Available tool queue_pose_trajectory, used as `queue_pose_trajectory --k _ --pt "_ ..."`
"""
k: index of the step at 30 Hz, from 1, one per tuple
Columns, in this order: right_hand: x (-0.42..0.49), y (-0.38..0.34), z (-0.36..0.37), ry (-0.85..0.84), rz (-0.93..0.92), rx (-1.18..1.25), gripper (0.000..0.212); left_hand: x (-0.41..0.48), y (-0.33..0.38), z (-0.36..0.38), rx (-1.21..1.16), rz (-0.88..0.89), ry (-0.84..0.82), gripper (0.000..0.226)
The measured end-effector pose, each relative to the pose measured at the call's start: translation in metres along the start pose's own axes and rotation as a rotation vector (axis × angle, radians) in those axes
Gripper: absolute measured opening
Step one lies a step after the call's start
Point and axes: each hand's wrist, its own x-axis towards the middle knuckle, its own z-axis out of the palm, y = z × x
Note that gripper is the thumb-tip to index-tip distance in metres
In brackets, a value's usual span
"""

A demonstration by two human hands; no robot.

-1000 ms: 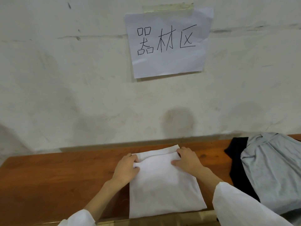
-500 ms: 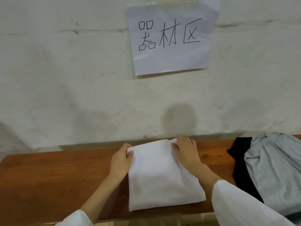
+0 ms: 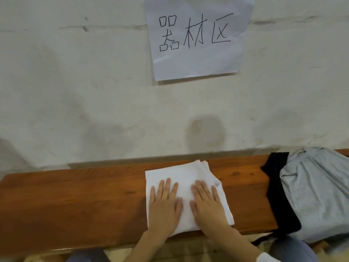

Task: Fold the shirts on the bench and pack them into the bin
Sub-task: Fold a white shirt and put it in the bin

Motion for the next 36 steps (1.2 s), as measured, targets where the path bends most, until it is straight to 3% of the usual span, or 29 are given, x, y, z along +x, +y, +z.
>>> queue_pose_trajectory --k 5,9,13,15,17,20,22,25,28,32,36 --pt "-0.004 0.007 0.004 -0.129 0.016 -0.080 0.066 -0.002 0.002 -0.003 0.060 0.010 -0.045 0.054" --pt "-0.011 0.002 -0.005 -0.126 0.012 -0.027 0.075 -0.010 0.017 -0.004 0.072 -0.004 -0.059 0.061" --pt "-0.036 0.011 0.003 -0.205 -0.024 -0.039 0.064 -0.033 0.026 0.005 0.039 0.086 -0.173 0.065" --pt "-0.042 0.009 -0.004 -0.247 0.023 -0.054 0.078 -0.033 0.027 0.007 0.051 0.083 -0.209 0.066" --pt "-0.038 0.008 -0.012 -0.143 -0.019 -0.048 0.096 -0.034 0.029 -0.001 0.068 0.087 -0.213 0.069" --pt "-0.029 0.011 -0.033 -0.200 -0.007 0.109 0.060 -0.029 0.021 -0.015 0.068 0.084 -0.140 0.063" --pt "-0.026 0.021 -0.045 -0.125 0.049 0.258 0.046 -0.029 0.012 -0.016 0.009 -0.044 -0.076 0.059" --pt "-0.030 0.038 -0.051 -0.068 0.237 0.259 0.046 -0.040 -0.003 -0.024 -0.028 -0.306 0.078 0.056" --pt "-0.033 0.046 -0.049 -0.109 0.343 0.271 0.045 -0.048 -0.012 -0.025 -0.033 -0.476 0.075 0.059" --pt "-0.028 0.044 -0.048 -0.254 0.487 0.532 0.055 -0.052 -0.006 -0.031 -0.137 -0.548 -0.022 0.060" --pt "-0.025 0.036 -0.045 -0.209 0.564 0.655 0.042 -0.052 0.000 -0.035 -0.434 -0.510 -0.024 0.044"
